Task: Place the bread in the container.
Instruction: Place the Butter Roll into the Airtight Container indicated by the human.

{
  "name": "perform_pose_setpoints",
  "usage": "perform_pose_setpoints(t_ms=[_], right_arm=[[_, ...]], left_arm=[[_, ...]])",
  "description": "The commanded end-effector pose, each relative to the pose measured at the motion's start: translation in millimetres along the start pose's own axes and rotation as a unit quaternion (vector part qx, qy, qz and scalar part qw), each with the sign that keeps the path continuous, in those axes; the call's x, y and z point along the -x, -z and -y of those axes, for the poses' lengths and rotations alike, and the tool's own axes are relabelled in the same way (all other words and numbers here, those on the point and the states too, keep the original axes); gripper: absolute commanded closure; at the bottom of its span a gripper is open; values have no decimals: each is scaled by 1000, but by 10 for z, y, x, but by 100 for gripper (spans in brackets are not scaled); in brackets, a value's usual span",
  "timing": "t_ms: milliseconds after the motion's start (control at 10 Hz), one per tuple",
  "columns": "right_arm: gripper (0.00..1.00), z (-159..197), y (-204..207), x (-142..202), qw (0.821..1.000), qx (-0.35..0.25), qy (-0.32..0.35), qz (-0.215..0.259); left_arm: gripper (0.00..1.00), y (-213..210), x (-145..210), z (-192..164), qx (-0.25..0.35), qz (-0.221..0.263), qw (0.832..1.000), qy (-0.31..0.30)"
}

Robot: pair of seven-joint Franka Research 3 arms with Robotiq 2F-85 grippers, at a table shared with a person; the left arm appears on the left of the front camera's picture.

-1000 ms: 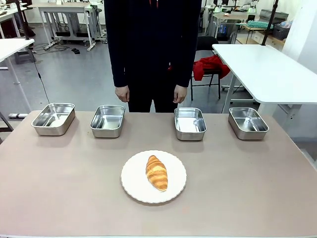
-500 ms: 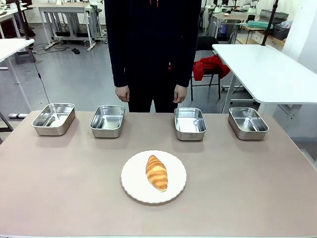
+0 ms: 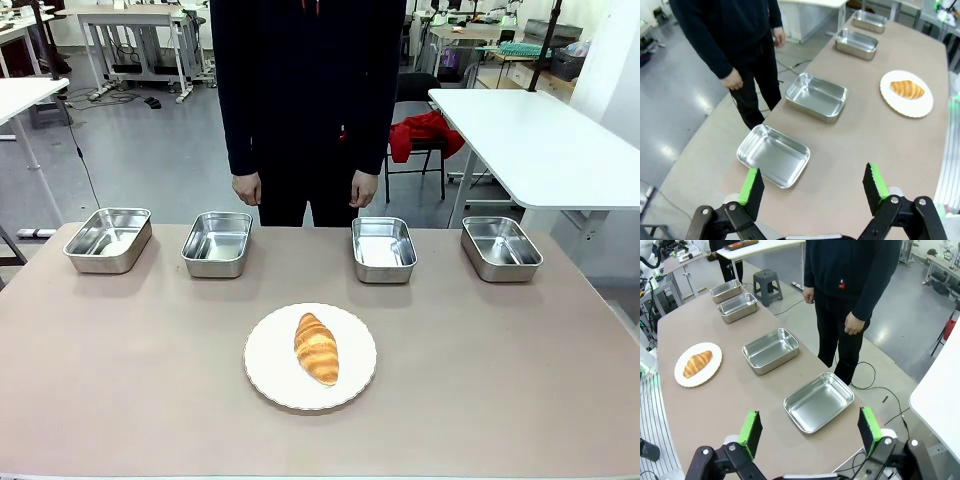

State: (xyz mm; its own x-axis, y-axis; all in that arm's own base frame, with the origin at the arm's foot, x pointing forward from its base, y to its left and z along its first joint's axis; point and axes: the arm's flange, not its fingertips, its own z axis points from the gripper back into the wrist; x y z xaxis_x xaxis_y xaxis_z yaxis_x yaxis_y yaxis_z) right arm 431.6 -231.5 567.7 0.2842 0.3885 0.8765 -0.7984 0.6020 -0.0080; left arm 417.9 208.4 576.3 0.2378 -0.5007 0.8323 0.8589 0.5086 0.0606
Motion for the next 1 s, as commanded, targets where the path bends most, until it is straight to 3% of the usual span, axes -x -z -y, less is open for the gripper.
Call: perform_pose_setpoints(t_ms=[0,200,300,900], right_arm=[[0,-9,-9,-3,1000,-3,-16,22],[0,-2,-22,-5,1000,-2,-11,20],[0,-5,0,-3,1000,-2,-2,2],[0,-5,0,-3,1000,-2,-2,2]], left_arm=[[0,24,6,67,-4,24,1000,1],[0,36,-6,61,-28,10,999,-35],[0,11,-2,14,-1,9,1000,-3],[0,11,-2,14,-1,9,1000,-3]])
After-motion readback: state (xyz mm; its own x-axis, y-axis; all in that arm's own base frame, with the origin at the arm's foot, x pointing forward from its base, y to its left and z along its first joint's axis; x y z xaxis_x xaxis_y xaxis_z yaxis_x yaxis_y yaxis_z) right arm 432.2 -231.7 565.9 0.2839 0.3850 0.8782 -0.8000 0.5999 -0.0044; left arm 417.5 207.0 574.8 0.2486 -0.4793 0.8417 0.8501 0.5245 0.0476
